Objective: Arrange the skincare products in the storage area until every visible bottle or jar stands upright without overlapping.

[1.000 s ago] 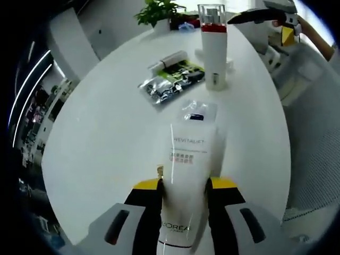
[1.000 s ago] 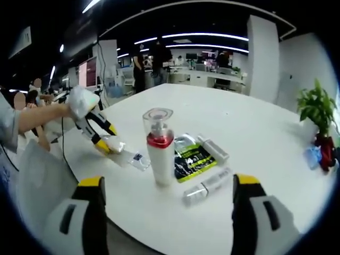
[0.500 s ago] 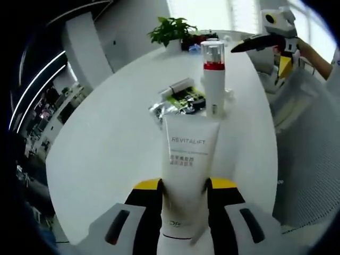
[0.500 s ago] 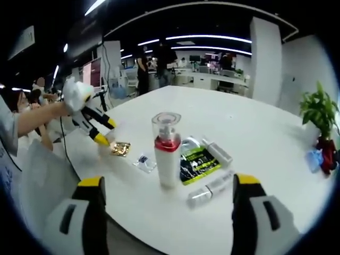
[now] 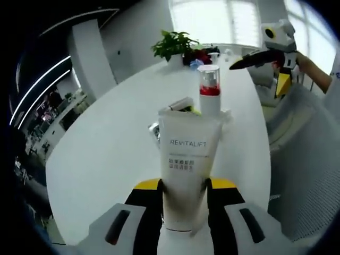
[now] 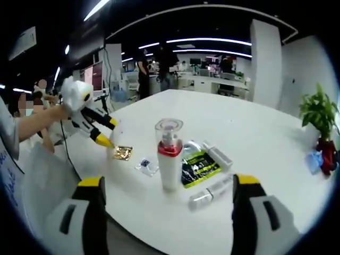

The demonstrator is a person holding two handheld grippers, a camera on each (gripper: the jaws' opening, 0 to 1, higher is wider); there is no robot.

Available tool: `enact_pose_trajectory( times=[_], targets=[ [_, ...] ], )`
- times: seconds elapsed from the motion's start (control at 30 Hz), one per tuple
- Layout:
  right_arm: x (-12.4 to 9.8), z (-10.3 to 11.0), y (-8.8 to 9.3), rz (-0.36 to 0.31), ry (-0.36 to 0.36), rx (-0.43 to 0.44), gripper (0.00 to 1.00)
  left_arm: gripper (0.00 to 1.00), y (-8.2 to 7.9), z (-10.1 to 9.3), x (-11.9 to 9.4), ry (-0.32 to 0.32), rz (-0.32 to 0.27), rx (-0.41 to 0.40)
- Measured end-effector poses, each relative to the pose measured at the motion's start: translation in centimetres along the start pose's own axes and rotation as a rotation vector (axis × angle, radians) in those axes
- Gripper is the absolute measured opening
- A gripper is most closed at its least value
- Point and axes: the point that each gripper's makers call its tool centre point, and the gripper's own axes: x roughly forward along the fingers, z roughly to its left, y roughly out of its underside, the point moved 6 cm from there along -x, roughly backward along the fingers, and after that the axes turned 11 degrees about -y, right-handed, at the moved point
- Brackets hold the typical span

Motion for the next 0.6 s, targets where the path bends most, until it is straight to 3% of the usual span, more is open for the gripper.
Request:
enact_pose_trajectory(
  times=[0.6],
  targets=[
    [0.3, 1.7, -1.1, -0.036, -0.051, -0.002, 0.94, 0.29, -3.3, -3.1, -0.3, 0.034, -0.098, -0.039]
  ],
)
